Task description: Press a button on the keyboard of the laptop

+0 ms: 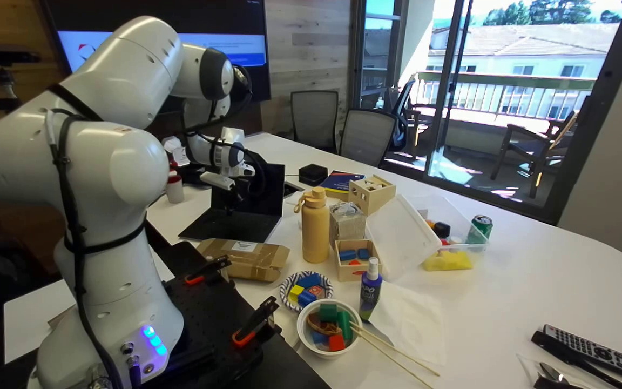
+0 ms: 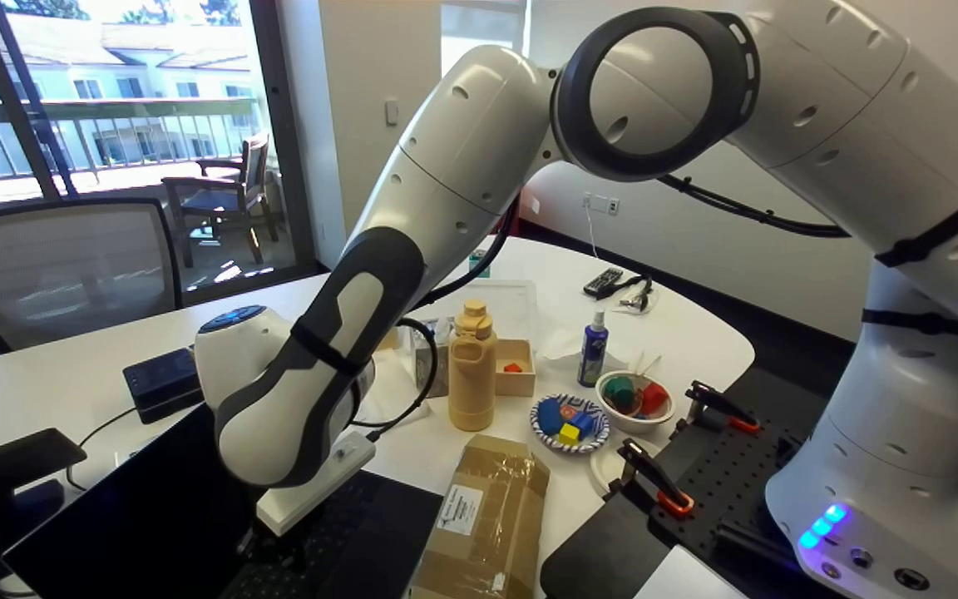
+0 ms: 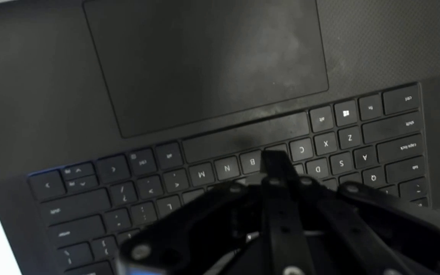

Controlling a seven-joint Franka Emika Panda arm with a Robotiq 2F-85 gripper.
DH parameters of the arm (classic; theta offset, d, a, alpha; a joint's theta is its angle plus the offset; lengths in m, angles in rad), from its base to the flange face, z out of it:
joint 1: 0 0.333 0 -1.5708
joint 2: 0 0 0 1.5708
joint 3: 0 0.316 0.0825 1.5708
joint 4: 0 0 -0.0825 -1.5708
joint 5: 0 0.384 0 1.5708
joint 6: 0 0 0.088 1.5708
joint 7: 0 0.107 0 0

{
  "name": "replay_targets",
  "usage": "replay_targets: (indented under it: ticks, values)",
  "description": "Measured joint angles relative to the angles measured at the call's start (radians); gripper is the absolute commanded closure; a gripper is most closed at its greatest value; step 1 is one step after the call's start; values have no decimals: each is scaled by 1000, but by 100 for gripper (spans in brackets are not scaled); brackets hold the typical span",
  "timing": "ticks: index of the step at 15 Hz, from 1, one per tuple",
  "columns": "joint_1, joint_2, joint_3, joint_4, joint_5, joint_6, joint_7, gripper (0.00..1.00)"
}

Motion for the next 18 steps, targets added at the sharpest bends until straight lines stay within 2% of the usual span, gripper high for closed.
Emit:
replay_targets:
  ticks: [10, 18]
  values:
    - [1, 85, -6, 77, 0, -25, -2, 100]
    - [1, 122, -4, 154, 0, -121, -3, 100]
